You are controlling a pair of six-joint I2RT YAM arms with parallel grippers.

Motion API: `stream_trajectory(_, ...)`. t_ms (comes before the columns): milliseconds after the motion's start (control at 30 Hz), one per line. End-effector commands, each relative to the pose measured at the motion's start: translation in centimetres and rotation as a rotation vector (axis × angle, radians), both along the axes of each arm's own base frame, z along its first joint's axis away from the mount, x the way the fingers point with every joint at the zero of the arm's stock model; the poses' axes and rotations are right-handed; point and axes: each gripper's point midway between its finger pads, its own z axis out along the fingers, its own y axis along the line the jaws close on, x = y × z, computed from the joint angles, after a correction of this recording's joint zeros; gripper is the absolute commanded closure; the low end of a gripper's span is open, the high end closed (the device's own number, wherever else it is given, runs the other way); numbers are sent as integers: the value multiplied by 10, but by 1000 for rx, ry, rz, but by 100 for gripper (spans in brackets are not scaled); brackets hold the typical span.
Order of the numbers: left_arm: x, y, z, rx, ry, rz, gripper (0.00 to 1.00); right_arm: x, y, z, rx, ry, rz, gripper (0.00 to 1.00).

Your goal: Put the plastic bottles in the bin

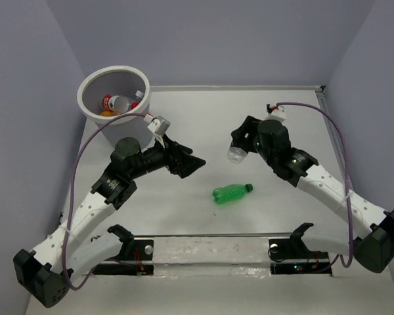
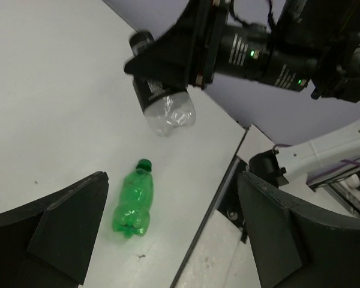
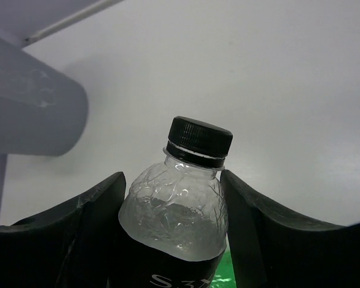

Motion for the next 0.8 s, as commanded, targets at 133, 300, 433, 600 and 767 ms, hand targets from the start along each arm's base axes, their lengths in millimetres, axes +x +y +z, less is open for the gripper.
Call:
stream_trajectory(133, 5, -27, -6, -115, 107, -97, 1, 22, 81, 88, 126, -272, 347, 46)
stream_trajectory(300, 19, -45, -15, -139, 149, -146, 1, 17, 100, 98, 159, -306, 410, 47)
stream_trajectory(433, 36, -54, -22, -152, 170, -117, 1, 12, 108, 99, 175, -324, 439, 47)
stream_trajectory(600, 50, -61, -23, -186, 182, -94, 1, 12, 115, 92, 179, -321, 453, 47)
stream_trajectory(767, 54, -62, -19, -217, 173, -89, 1, 6, 129, 73, 190, -279, 499, 47)
